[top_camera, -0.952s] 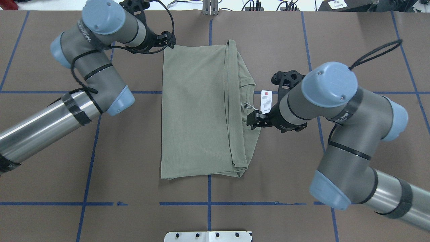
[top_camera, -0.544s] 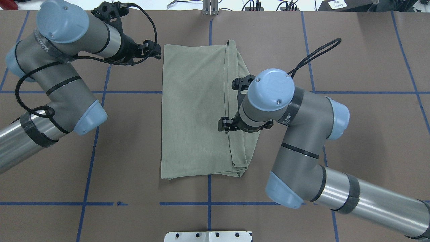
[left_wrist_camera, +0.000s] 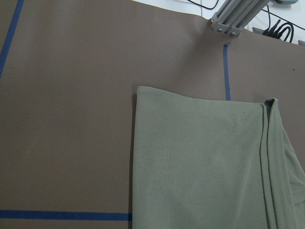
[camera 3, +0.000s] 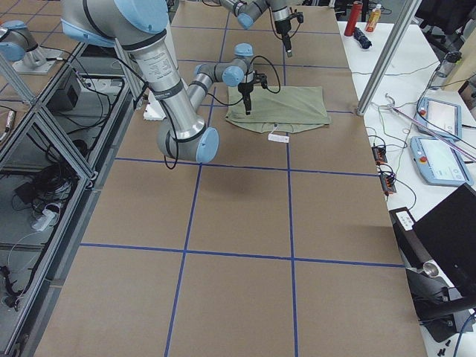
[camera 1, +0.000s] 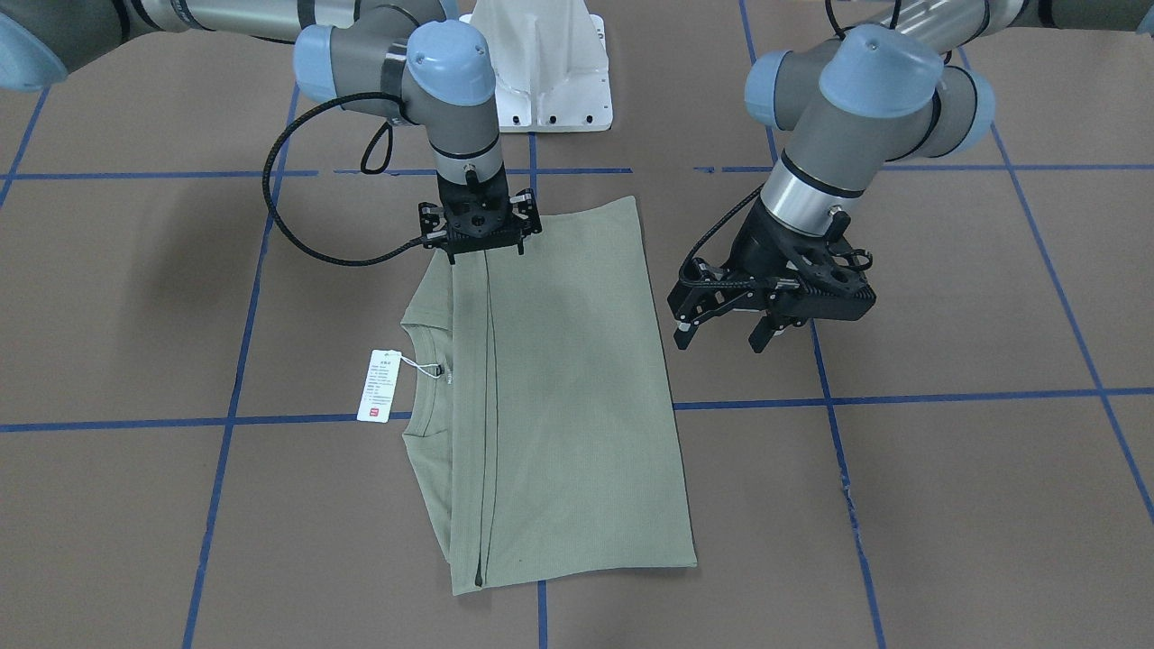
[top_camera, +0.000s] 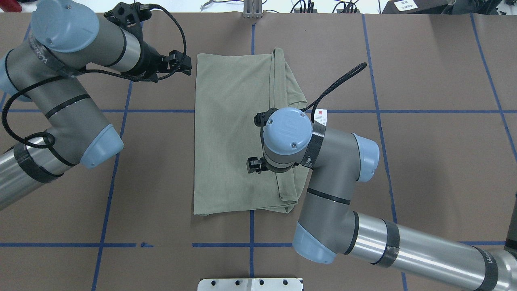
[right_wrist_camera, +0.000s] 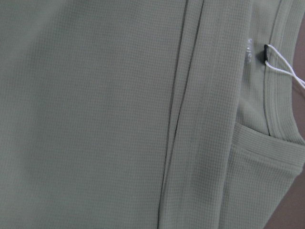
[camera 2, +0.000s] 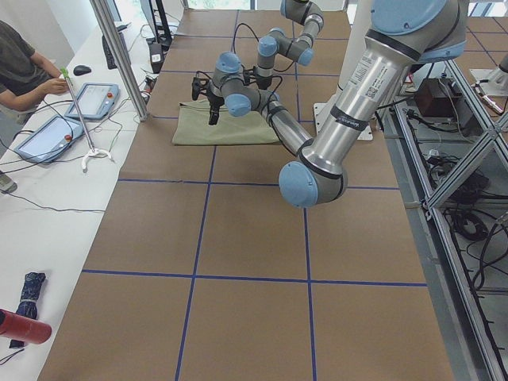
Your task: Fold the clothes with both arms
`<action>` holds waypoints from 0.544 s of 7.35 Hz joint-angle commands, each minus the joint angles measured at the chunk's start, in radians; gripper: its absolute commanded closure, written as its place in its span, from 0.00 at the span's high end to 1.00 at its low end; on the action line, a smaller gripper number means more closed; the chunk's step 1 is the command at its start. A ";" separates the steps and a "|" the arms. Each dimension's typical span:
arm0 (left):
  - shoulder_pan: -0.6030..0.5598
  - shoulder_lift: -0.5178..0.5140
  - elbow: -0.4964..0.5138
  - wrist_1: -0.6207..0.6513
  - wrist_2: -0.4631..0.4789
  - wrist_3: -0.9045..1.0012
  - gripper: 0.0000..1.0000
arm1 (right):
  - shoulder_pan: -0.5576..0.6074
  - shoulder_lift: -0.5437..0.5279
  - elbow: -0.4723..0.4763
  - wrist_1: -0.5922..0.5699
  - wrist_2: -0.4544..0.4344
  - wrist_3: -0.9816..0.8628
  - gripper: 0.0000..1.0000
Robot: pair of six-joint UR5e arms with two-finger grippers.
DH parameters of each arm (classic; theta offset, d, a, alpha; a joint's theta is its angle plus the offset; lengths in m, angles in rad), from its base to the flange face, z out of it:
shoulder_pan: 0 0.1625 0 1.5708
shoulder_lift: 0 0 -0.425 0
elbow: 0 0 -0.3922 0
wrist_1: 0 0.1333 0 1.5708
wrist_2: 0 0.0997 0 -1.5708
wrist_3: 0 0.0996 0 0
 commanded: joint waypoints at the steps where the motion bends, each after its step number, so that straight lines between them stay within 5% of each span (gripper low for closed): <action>1: 0.002 0.002 0.001 0.000 0.002 -0.001 1.00 | -0.006 -0.006 0.007 -0.082 0.000 -0.063 1.00; 4: 0.002 0.002 0.004 -0.003 0.001 0.000 1.00 | -0.035 -0.008 0.002 -0.084 0.008 -0.063 1.00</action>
